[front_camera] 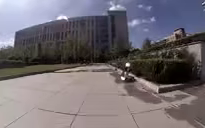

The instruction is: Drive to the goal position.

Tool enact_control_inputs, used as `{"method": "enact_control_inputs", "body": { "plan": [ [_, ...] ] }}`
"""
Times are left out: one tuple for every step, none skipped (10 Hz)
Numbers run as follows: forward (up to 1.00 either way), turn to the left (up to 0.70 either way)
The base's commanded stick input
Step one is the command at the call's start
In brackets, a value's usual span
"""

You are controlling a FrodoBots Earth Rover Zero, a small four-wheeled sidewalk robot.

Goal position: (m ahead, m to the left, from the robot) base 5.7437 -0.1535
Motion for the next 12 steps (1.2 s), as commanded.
{"method": "enact_control_inputs", "body": {
  "plan": [
    [0.70,0.00],
    [0.70,0.00],
    [0.70,0.00],
    [0.70,0.00],
    [0.70,0.00],
    [0.70,0.00],
    [0.70,0.00],
    [0.70,0.00],
    [0.70,0.00],
    [0.70,0.00],
    [0.70,0.00],
    [0.70,0.00]
  ]
}}
